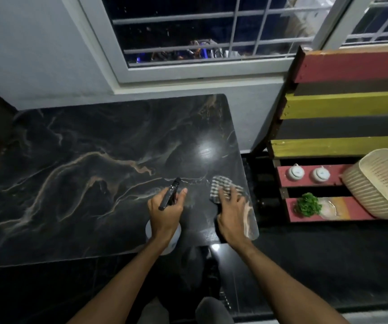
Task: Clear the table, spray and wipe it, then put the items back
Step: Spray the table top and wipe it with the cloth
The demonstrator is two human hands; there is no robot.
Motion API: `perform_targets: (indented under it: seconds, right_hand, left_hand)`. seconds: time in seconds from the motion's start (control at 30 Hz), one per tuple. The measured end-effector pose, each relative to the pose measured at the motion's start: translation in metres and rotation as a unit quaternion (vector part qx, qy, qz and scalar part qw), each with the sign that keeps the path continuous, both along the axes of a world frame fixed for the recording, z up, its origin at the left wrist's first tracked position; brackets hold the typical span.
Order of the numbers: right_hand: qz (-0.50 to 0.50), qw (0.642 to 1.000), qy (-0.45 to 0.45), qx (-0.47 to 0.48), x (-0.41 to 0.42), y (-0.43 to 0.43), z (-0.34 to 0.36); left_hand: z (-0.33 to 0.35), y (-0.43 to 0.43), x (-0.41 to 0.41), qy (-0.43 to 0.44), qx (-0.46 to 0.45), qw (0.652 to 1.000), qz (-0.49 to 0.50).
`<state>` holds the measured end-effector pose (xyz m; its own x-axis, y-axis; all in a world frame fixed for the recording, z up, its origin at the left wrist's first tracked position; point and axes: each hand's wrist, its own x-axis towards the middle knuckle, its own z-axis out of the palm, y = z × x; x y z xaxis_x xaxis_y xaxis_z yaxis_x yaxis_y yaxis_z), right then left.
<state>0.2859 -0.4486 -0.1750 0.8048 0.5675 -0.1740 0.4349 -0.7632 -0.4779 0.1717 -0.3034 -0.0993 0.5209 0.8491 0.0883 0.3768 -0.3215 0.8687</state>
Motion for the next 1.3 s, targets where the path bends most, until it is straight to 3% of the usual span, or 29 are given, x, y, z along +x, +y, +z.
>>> perform_targets:
  seconds: [0.07,0.1,0.2,0.23,0.37,0.4,0.53,0.57,0.7,0.73,0.83,0.87,0.9,1.0,1.03,1.13,1.17,1.2,1.3]
  right_hand:
    - [0.135,0.990,-0.029,0.030,0.016,0.013,-0.006]
    - [0.134,0.990,-0.030,0.041,0.030,0.016,-0.007]
    - [-0.048,0.998,-0.020,0.042,0.062,0.041,-0.010]
    - [-0.049,0.998,-0.017,0.040,0.058,0.059,-0.008]
    - [0.212,0.972,-0.064,0.076,0.031,0.127,-0.009]
    - [0.228,0.967,-0.076,0.078,0.037,0.143,-0.011]
    - [-0.009,0.998,-0.024,0.059,0.050,0.205,-0.010]
    - [0.004,0.998,-0.029,0.057,0.037,0.225,-0.006]
    - [0.267,0.957,-0.070,0.086,-0.007,0.294,-0.011]
    - [0.263,0.959,-0.070,0.080,-0.002,0.314,-0.013]
    - [0.068,0.996,-0.018,0.061,0.010,0.362,-0.012]
    - [0.076,0.996,-0.018,0.050,-0.006,0.381,-0.009]
    - [0.137,0.989,-0.017,0.053,-0.024,0.396,-0.005]
    - [0.371,0.924,-0.055,0.072,-0.052,0.421,-0.013]
    - [0.366,0.926,-0.060,0.070,-0.044,0.431,-0.014]
    - [0.149,0.988,-0.018,0.045,-0.033,0.469,-0.015]
    - [0.151,0.987,-0.018,0.043,-0.044,0.480,-0.010]
    - [0.215,0.975,-0.032,0.051,-0.058,0.492,-0.006]
    - [0.443,0.889,-0.090,0.069,-0.074,0.516,-0.007]
  left_hand:
    - [0.001,0.013,0.006,-0.008,0.004,1.000,0.014]
    - [0.001,0.020,0.008,-0.012,-0.005,1.000,0.021]
    - [0.001,0.049,0.003,-0.012,-0.023,0.998,0.052]
    - [0.002,0.061,0.000,-0.012,-0.015,0.998,0.061]
    - [0.004,0.113,-0.011,-0.005,-0.007,0.996,0.089]
    - [0.003,0.128,-0.013,-0.007,-0.011,0.996,0.091]
    - [-0.002,0.183,-0.025,-0.011,-0.010,0.995,0.096]
    - [-0.001,0.195,-0.028,-0.015,-0.021,0.995,0.099]
    - [-0.003,0.249,-0.042,-0.019,-0.028,0.994,0.099]
    - [-0.004,0.266,-0.047,-0.022,-0.025,0.995,0.099]
    - [-0.004,0.303,-0.061,-0.037,-0.025,0.993,0.107]
    - [-0.003,0.318,-0.070,-0.035,-0.027,0.992,0.120]
    - [-0.002,0.332,-0.076,-0.032,-0.021,0.991,0.130]
    - [0.001,0.363,-0.091,-0.018,0.007,0.991,0.134]
    - [0.002,0.371,-0.094,-0.021,0.006,0.990,0.137]
    - [0.005,0.393,-0.106,-0.025,-0.005,0.987,0.159]
    - [0.005,0.399,-0.109,-0.023,-0.007,0.986,0.167]
    - [0.006,0.409,-0.111,-0.021,-0.010,0.985,0.174]
    - [0.006,0.429,-0.114,-0.020,0.002,0.984,0.178]
